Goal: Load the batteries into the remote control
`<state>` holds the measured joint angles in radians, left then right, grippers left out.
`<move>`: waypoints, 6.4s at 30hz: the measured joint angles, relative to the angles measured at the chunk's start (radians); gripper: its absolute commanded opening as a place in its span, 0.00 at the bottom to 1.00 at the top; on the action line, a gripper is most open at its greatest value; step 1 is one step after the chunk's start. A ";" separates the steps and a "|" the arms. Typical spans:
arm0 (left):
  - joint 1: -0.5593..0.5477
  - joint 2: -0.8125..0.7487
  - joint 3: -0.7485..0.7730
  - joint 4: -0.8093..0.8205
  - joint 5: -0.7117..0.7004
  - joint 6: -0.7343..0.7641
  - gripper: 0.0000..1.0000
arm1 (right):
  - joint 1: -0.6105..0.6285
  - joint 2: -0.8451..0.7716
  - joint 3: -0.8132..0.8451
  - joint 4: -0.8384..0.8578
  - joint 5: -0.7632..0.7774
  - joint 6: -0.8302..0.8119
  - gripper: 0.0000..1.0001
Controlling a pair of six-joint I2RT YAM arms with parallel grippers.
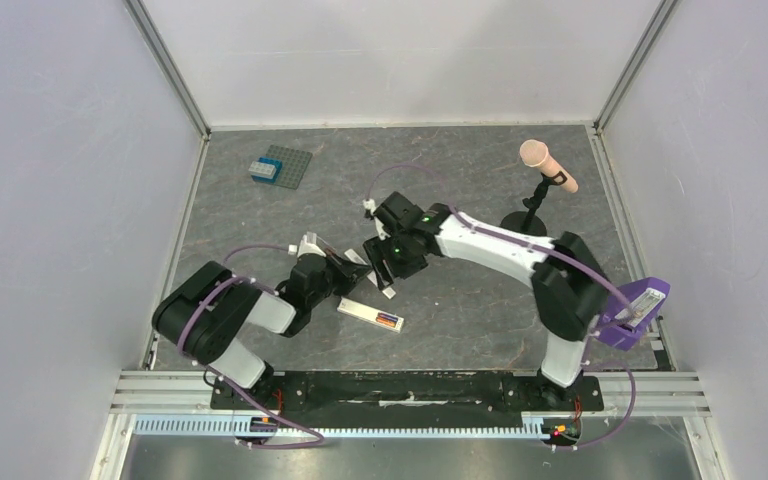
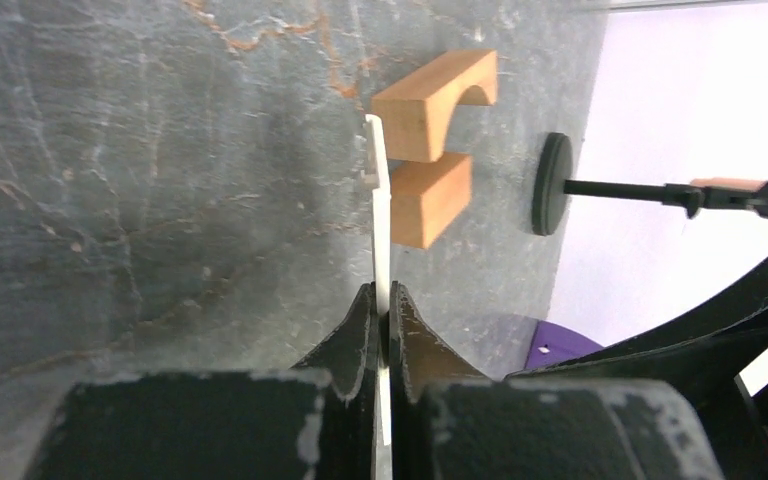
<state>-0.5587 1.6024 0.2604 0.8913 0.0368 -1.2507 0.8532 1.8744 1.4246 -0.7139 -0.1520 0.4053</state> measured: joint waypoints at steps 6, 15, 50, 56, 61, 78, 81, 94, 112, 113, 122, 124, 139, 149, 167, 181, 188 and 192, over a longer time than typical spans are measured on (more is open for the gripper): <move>0.000 -0.232 -0.011 -0.100 0.001 0.008 0.02 | 0.000 -0.288 -0.218 0.175 0.053 0.152 0.68; -0.011 -0.694 0.109 -0.397 -0.021 0.007 0.02 | 0.009 -0.734 -0.699 0.745 0.135 0.555 0.67; -0.055 -0.933 0.123 -0.440 -0.063 -0.080 0.02 | 0.121 -0.673 -0.814 1.399 0.196 1.125 0.29; -0.055 -0.949 0.104 -0.429 -0.064 -0.080 0.02 | 0.124 -0.680 -0.821 1.394 0.210 1.126 0.14; -0.054 -0.947 0.098 -0.420 -0.065 -0.080 0.18 | 0.124 -0.679 -0.819 1.377 0.214 1.122 0.00; -0.055 -1.075 0.195 -1.181 -0.076 0.170 0.59 | 0.051 -0.886 -0.945 0.980 0.196 0.925 0.00; -0.055 -1.108 0.219 -1.317 -0.130 0.206 0.60 | 0.053 -0.855 -0.954 0.952 0.126 0.889 0.00; -0.055 -1.069 0.116 -1.413 -0.177 0.222 0.61 | 0.134 -0.634 -1.028 1.144 0.000 0.900 0.00; -0.055 -1.158 -0.021 -1.352 -0.188 0.174 0.62 | 0.159 -0.484 -1.131 1.410 0.070 1.075 0.00; -0.055 -1.158 -0.022 -1.352 -0.188 0.174 0.62 | 0.160 -0.476 -1.131 1.417 0.070 1.082 0.00; -0.055 -1.151 -0.040 -1.325 -0.188 0.174 0.62 | 0.160 -0.422 -1.137 1.496 0.070 1.141 0.00; -0.055 -1.141 -0.044 -1.321 -0.188 0.174 0.62 | 0.160 -0.411 -1.142 1.515 0.070 1.155 0.00; -0.055 -1.084 -0.071 -1.256 -0.165 0.173 0.62 | 0.166 -0.386 -1.141 1.501 0.065 1.166 0.00; -0.055 -1.065 -0.090 -1.231 -0.157 0.172 0.62 | 0.166 -0.386 -1.072 1.387 0.056 1.072 0.00; -0.055 -1.073 -0.092 -1.225 -0.157 0.171 0.62 | 0.166 -0.407 -1.105 1.514 0.071 1.085 0.00; -0.055 -1.074 -0.092 -1.225 -0.157 0.170 0.62 | 0.166 -0.389 -1.132 1.536 0.077 1.127 0.00; -0.055 -1.073 -0.092 -1.225 -0.157 0.170 0.62 | 0.166 -0.372 -1.131 1.522 0.073 1.131 0.00; -0.055 -1.071 -0.092 -1.225 -0.157 0.170 0.62 | 0.166 -0.367 -1.129 1.514 0.072 1.136 0.00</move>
<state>-0.6140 0.5312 0.1688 -0.3332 -0.1204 -1.0809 1.0191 1.5078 0.2958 0.8005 -0.0795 1.5417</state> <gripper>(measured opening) 0.619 0.033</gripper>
